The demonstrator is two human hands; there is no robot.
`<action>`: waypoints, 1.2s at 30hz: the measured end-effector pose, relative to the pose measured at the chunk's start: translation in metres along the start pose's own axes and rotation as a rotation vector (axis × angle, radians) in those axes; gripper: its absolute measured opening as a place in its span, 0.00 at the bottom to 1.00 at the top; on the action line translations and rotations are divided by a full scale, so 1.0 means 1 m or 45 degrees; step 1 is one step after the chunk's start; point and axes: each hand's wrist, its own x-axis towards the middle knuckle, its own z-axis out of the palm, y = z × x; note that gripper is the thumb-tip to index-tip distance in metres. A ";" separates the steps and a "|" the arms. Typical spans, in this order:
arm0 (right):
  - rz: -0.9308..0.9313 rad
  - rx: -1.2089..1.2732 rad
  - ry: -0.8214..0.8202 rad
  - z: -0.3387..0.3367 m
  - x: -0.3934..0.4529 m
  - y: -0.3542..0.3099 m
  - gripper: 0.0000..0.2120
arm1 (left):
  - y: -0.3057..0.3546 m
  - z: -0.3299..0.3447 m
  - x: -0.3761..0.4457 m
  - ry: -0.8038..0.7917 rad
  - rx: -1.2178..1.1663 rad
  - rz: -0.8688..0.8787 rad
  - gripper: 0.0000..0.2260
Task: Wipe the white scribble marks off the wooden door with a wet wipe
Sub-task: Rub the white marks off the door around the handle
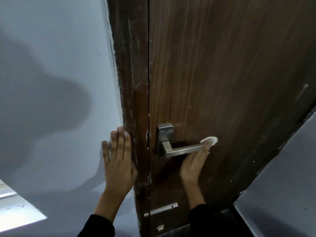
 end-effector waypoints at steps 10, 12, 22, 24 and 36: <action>-0.053 -0.111 0.005 -0.041 0.054 0.010 0.26 | 0.024 -0.002 0.003 0.075 -0.069 -0.226 0.30; -0.035 -0.071 -0.002 -0.041 0.056 0.009 0.27 | 0.028 -0.002 0.003 0.087 -0.075 -0.249 0.28; -0.269 -0.137 -0.070 -0.050 0.059 0.021 0.26 | 0.043 -0.023 0.034 0.213 -0.082 -0.284 0.26; -0.114 -0.090 0.009 -0.061 0.090 0.022 0.26 | 0.041 -0.032 0.057 0.301 -0.058 -0.271 0.26; -0.654 -0.521 -0.286 -0.072 0.067 0.043 0.27 | 0.027 -0.024 0.130 0.754 0.121 -0.220 0.25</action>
